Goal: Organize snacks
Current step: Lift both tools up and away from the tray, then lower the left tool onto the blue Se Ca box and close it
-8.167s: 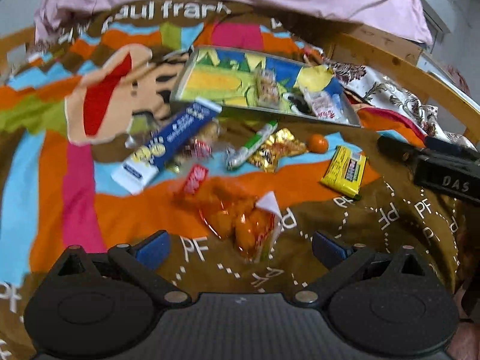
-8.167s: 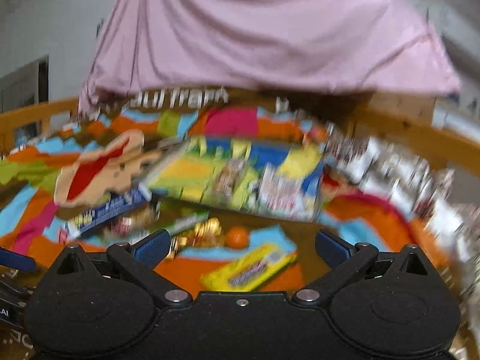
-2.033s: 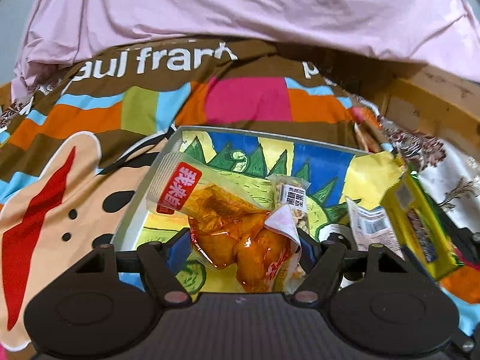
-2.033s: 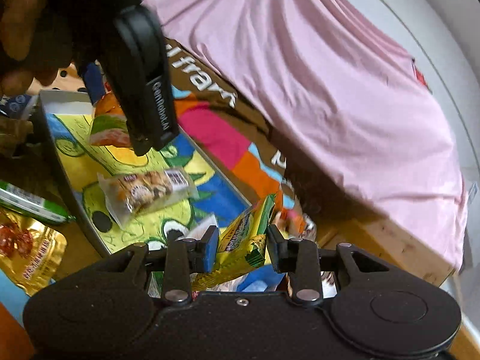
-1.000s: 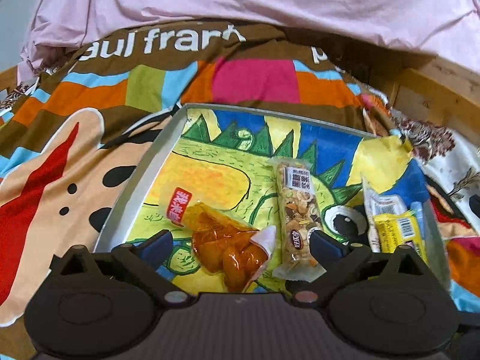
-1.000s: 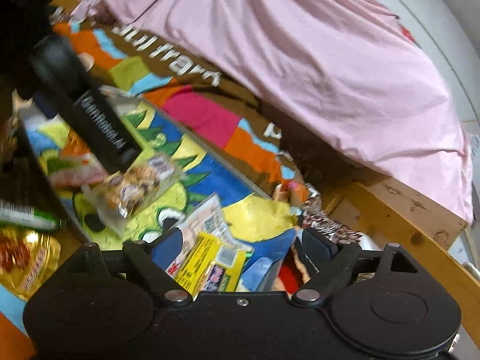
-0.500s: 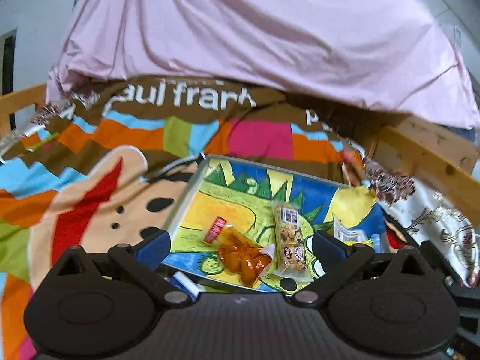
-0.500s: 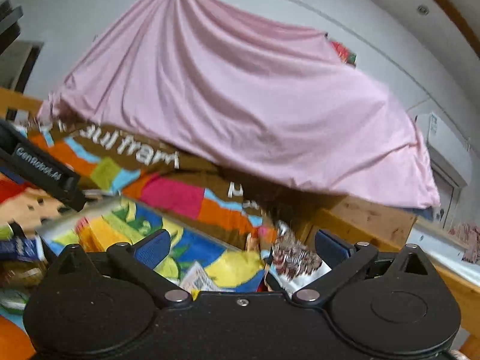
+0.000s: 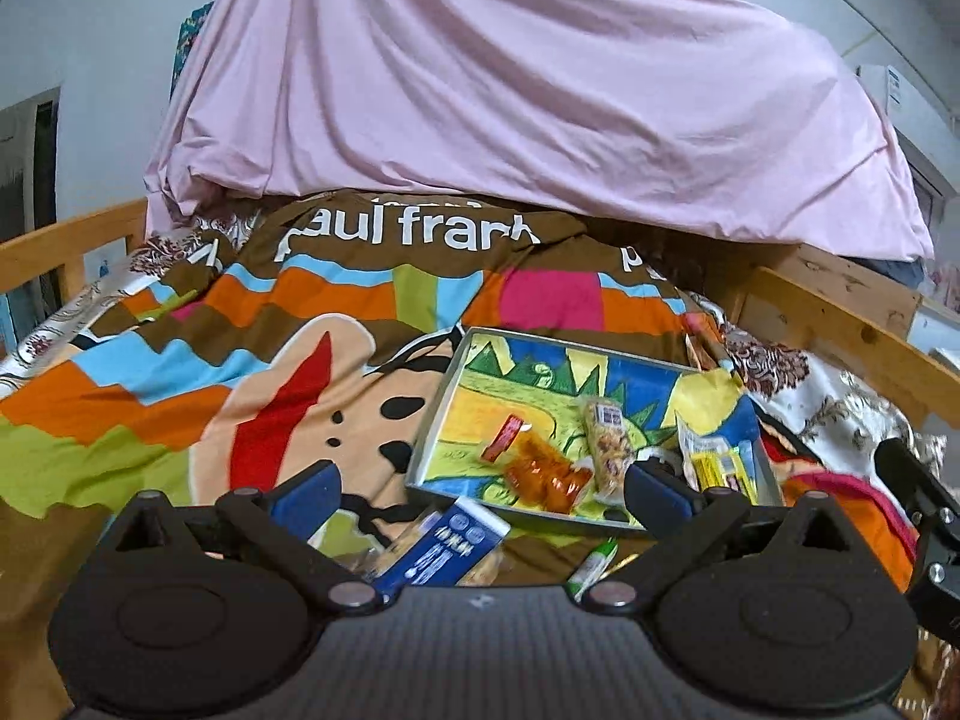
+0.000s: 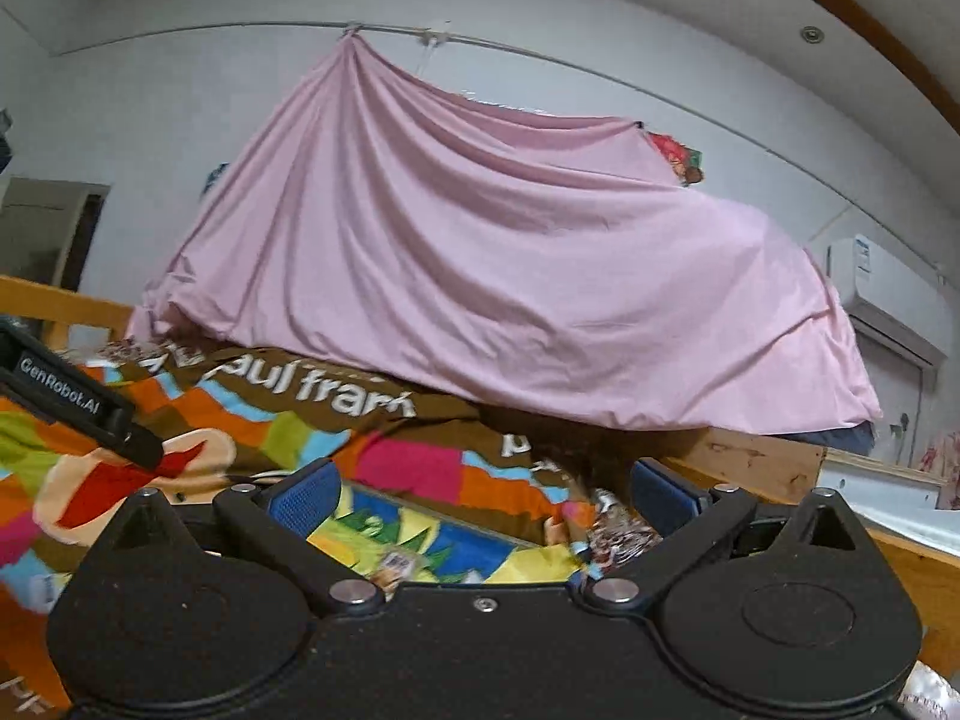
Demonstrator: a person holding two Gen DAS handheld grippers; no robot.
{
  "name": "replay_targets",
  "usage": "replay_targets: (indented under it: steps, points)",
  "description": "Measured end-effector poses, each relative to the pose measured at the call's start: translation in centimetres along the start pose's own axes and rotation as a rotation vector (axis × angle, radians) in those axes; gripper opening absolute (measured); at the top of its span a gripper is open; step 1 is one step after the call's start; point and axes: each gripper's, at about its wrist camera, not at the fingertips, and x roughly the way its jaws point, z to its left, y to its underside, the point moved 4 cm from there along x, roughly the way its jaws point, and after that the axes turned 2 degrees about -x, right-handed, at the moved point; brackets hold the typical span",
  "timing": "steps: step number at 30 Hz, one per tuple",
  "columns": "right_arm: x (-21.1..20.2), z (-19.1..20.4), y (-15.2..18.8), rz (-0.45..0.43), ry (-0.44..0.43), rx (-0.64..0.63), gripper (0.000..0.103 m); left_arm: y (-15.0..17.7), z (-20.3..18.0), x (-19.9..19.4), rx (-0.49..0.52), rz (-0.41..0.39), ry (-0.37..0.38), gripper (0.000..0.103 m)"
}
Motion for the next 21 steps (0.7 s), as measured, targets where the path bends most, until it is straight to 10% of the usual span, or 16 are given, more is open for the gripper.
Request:
replay_targets:
  steps: [21]
  points:
    - [-1.7, 8.4, 4.1, 0.279, -0.337, -0.080, 0.102, 5.7, 4.7, -1.1, 0.117, 0.105, -0.015, 0.102]
